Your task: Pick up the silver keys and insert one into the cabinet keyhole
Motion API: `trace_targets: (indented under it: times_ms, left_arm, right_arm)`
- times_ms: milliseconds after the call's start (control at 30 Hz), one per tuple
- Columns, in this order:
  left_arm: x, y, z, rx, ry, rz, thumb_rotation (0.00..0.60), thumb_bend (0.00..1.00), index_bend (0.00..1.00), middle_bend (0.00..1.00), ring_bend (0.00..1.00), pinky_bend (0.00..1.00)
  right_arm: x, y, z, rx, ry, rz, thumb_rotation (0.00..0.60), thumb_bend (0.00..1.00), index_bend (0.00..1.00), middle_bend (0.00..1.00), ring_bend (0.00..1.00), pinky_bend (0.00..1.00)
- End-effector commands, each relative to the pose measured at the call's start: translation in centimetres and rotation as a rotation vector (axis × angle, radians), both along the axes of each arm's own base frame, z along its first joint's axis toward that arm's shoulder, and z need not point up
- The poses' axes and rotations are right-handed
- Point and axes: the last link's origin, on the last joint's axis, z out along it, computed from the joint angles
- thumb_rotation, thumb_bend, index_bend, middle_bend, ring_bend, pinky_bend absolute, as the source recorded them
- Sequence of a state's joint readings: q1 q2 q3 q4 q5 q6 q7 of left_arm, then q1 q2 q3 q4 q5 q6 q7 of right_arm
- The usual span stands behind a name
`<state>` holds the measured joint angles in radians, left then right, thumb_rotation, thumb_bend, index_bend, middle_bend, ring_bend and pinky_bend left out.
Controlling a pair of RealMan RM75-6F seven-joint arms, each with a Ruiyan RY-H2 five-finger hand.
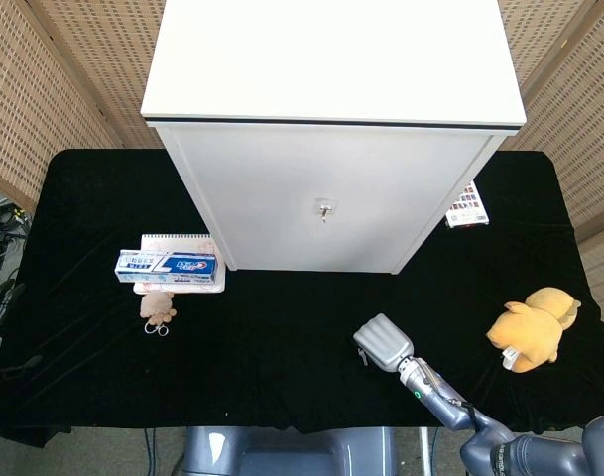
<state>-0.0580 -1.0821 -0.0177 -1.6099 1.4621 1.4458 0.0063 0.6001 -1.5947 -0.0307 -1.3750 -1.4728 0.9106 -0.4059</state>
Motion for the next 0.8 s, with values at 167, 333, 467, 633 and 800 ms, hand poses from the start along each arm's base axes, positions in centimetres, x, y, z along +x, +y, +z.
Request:
trace_targets:
  times_ms: [167, 333, 467, 633, 800]
  left_arm:
    - [0.0, 0.0, 0.0, -0.002, -0.002, -0.001, 0.6, 0.0, 0.0, 0.0, 0.0, 0.0]
    - [0.0, -0.1, 0.1, 0.0, -0.006, -0.002, 0.6, 0.0, 0.0, 0.0, 0.0, 0.0]
    - [0.0, -0.1, 0.1, 0.001, -0.008, -0.004, 0.6, 0.0, 0.0, 0.0, 0.0, 0.0]
    - [0.1, -0.1, 0.2, 0.001, -0.01, -0.005, 0.6, 0.0, 0.0, 0.0, 0.0, 0.0]
    - [0.1, -0.1, 0.2, 0.001, -0.013, -0.008, 0.6, 0.0, 0.0, 0.0, 0.0, 0.0]
  right_arm:
    - [1.6, -0.2, 1.9, -0.04, -0.052, 0.072, 0.6, 0.71, 0.69, 0.97, 0.97, 1.0]
    - [2.8, -0.4, 3.7, -0.077, -0.075, 0.143, 0.6, 0.72, 0.7, 0.97, 0.97, 1.0]
    - [4.1, -0.7, 5.4, -0.116, -0.085, 0.201, 0.6, 0.72, 0.7, 0.97, 0.97, 1.0]
    - [5.9, -1.2, 7.7, -0.169, -0.108, 0.255, 0.6, 0.72, 0.71, 0.97, 0.97, 1.0]
    - [8.0, -1.8, 10.0, -0.224, -0.147, 0.286, 0.6, 0.72, 0.71, 0.97, 0.97, 1.0]
